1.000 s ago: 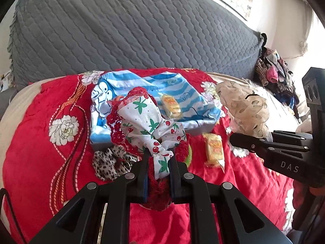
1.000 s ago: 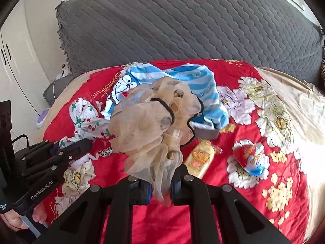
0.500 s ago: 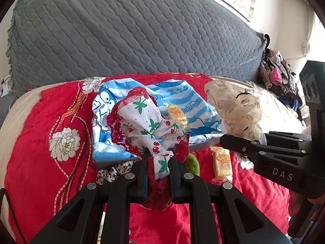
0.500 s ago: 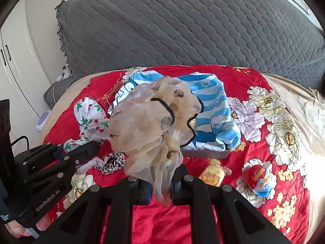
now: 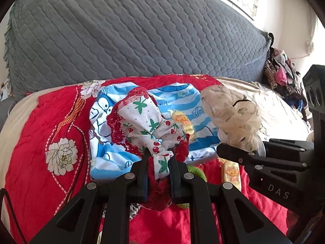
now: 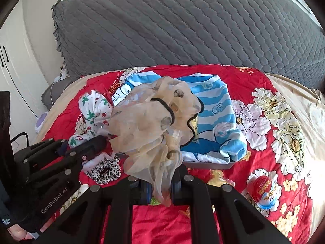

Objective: Organize objects
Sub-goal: 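Carry both scrunchies up and over the striped shirt in the box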

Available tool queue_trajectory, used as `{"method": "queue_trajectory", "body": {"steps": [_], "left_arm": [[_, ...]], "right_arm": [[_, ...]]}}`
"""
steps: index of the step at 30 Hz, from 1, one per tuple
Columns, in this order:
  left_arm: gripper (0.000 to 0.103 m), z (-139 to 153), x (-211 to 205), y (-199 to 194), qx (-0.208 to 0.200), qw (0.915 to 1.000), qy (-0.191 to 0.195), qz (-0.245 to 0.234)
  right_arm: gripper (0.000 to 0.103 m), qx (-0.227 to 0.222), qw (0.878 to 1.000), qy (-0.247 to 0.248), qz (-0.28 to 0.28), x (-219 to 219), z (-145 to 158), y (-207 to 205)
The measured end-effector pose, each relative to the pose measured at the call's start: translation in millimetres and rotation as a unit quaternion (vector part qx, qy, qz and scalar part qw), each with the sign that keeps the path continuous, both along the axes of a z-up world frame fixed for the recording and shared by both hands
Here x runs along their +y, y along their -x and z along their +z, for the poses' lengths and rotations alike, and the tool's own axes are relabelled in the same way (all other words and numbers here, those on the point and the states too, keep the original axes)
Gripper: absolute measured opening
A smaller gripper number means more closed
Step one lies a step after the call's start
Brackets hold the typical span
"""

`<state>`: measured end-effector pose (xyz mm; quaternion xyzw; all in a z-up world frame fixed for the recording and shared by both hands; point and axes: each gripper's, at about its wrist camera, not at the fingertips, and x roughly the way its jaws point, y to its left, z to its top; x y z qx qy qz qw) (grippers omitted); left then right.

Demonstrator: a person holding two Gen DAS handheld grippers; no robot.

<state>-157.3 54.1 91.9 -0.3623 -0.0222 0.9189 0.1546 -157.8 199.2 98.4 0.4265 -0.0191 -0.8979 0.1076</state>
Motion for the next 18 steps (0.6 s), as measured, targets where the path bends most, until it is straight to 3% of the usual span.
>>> {"method": "queue_trajectory", "body": {"steps": [10, 18], "left_arm": [[0.015, -9, 3, 36, -0.006, 0.9999, 0.009, 0.008], [0.016, -27, 7, 79, -0.019, 0.9996, 0.017, 0.013]], "right_arm": [[0.013, -0.012, 1.000, -0.006, 0.000, 4, -14, 33], [0.014, -0.035, 0.999, -0.015, 0.001, 4, -35, 83]]}}
